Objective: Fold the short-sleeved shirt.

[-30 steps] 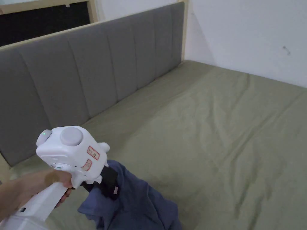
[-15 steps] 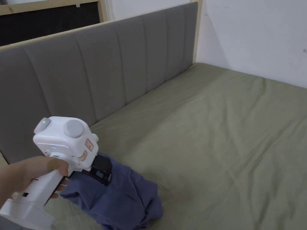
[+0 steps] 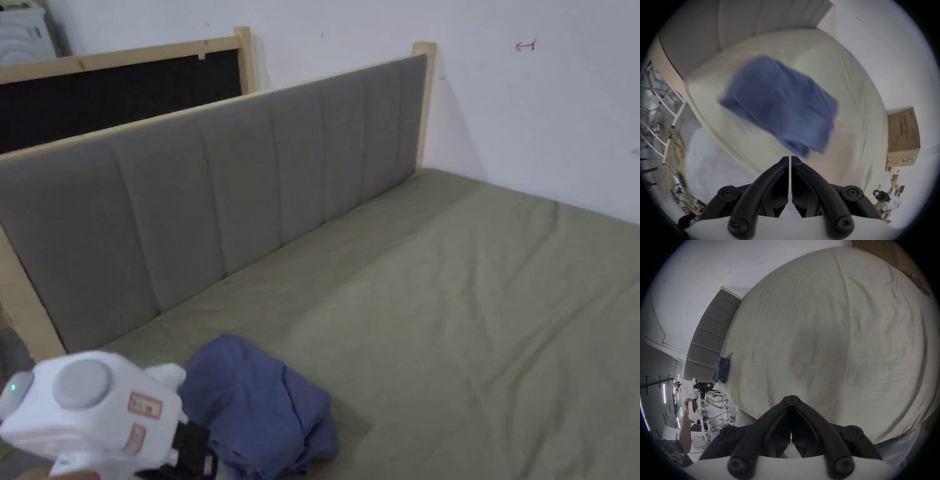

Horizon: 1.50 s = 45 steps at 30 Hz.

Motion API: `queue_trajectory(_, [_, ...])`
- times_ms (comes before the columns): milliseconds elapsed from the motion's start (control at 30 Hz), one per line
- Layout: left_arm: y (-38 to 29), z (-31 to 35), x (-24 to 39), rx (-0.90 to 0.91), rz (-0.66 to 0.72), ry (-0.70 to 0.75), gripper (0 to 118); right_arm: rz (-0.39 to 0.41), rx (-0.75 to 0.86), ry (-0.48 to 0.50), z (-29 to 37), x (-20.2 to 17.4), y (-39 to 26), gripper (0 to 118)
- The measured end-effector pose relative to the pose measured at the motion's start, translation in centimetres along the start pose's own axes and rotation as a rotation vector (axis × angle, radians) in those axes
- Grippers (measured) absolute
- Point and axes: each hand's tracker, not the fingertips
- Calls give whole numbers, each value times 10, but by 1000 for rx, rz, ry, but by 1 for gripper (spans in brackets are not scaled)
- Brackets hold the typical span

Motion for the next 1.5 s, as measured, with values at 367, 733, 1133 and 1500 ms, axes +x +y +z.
queue_trajectory(367, [-88,-12,246,408,-309,-234,3,122,424,-144,89,32,29,0])
queue_trajectory(733, [-142,33,408,778,-728,-239,3,307,980,-362,194,8,58,0])
queue_trajectory(1133, [-157,43,405,895,-754,-212,118,396,1073,-434,168,10,41,118])
queue_trajectory(1500, [-158,52,408,941,-756,-191,118,436,1156,-481,178,-5,46,118])
